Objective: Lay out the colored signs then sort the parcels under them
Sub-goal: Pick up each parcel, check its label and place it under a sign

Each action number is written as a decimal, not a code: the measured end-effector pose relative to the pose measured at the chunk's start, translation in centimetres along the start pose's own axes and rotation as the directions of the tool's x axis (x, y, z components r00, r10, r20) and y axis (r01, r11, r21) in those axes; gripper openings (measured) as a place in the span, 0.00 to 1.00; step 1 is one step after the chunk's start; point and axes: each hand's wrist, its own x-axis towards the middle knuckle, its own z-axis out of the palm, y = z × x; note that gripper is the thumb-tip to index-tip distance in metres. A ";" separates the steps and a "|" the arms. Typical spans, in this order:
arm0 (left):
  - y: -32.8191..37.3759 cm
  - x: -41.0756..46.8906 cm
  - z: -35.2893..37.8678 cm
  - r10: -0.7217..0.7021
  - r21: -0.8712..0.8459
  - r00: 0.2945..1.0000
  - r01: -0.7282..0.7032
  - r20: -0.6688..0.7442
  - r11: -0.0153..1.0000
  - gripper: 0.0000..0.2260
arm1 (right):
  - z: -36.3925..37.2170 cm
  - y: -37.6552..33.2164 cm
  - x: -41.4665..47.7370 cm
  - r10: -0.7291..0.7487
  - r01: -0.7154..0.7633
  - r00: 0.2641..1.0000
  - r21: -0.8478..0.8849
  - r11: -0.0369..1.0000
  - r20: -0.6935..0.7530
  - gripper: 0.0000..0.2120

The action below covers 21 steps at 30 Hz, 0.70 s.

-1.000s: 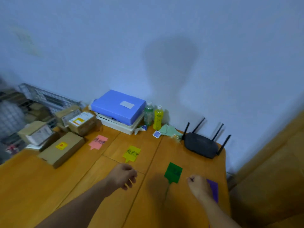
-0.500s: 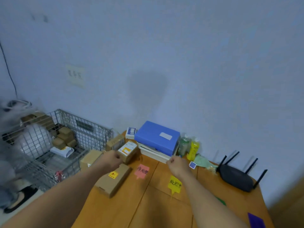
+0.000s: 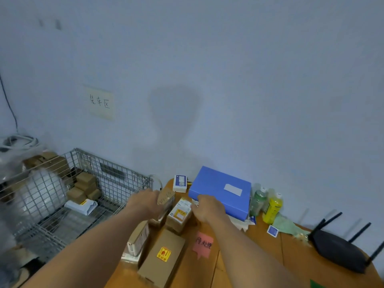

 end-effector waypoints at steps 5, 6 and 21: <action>-2.3 5.6 1.3 -0.011 0.056 1.000 0.011 0.010 0.998 0.27 | 1.8 -2.6 4.4 -0.029 0.029 1.000 0.013 1.000 0.010 0.27; -2.6 6.5 1.8 -0.017 0.065 1.000 0.015 0.025 0.998 0.29 | 2.1 -3.1 4.9 -0.034 0.034 0.999 0.011 0.999 0.012 0.27; -4.3 19.3 14.4 0.063 -0.105 0.970 -0.039 0.233 0.994 0.35 | 11.9 -3.6 13.6 0.137 -0.140 0.989 0.057 0.988 0.054 0.28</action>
